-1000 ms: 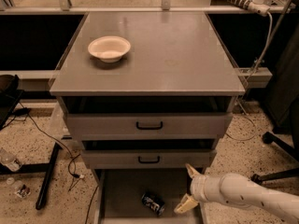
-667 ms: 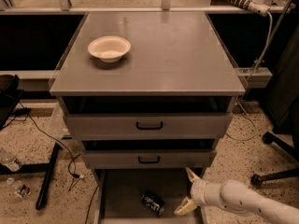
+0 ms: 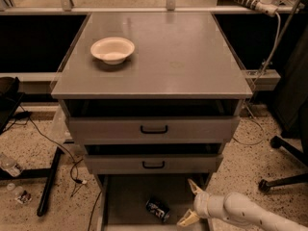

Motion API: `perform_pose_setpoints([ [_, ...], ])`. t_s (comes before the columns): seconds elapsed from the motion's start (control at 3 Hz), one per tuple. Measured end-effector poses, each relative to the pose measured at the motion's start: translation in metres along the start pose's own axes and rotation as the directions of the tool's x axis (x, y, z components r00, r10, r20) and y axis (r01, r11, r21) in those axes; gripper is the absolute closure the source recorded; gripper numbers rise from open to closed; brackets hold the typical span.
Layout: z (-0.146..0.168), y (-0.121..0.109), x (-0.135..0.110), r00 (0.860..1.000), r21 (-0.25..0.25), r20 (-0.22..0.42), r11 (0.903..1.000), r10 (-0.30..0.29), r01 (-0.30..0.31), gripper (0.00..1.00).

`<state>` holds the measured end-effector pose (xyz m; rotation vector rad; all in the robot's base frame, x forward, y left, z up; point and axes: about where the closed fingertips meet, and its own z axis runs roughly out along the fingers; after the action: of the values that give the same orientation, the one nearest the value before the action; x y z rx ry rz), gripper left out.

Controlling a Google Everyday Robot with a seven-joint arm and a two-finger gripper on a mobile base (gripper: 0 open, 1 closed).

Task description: Pick pepsi can from bottom drawer and place on counter

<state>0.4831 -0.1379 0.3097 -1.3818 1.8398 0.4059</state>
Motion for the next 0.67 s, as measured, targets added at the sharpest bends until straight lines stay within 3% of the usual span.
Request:
perform_pose_setpoints([
  [0.33, 0.000, 0.000, 0.000, 1.000, 0.000, 0.000, 1.0000, 0.000, 0.000, 0.00],
  [0.67, 0.039, 0.029, 0.025, 0.998, -0.081, -0.026, 0.9948, 0.060, -0.062, 0.00],
])
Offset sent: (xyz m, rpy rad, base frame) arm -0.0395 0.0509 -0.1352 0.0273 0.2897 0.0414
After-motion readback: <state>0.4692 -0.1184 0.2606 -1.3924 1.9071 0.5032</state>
